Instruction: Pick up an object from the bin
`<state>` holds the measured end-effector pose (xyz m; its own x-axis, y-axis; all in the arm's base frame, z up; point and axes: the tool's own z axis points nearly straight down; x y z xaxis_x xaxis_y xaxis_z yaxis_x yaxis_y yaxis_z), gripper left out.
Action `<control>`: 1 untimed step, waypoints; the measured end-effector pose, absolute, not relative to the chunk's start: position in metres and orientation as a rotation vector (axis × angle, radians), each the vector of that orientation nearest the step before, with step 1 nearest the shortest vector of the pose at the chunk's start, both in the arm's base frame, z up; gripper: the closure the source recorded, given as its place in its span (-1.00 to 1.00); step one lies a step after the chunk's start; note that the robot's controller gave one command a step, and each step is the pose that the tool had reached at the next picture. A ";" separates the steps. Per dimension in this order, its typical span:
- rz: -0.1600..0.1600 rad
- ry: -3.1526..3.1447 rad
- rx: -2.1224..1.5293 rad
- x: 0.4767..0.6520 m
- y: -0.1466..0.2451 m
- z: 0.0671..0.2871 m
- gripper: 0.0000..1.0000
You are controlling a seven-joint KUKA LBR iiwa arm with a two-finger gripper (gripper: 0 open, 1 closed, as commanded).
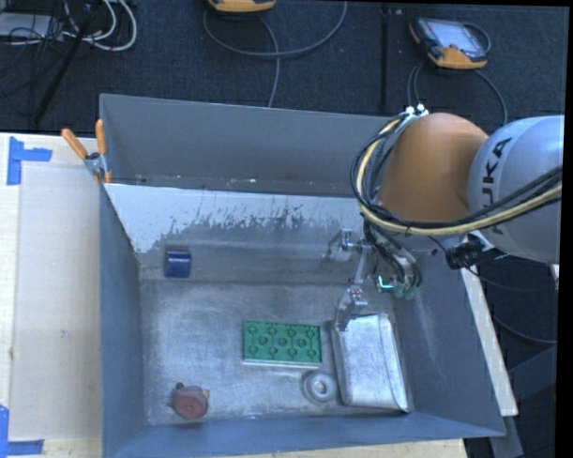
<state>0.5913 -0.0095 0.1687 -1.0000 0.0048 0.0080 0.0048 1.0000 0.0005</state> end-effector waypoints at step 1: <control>-0.002 -3.139 -0.145 0.567 -0.003 0.074 -1.00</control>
Offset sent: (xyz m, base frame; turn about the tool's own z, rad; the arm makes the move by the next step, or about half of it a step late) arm -0.0255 0.0060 -0.0958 0.0858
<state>0.5672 -0.0034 0.0744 -0.9958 0.0919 -0.0003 0.0919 0.9958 0.0012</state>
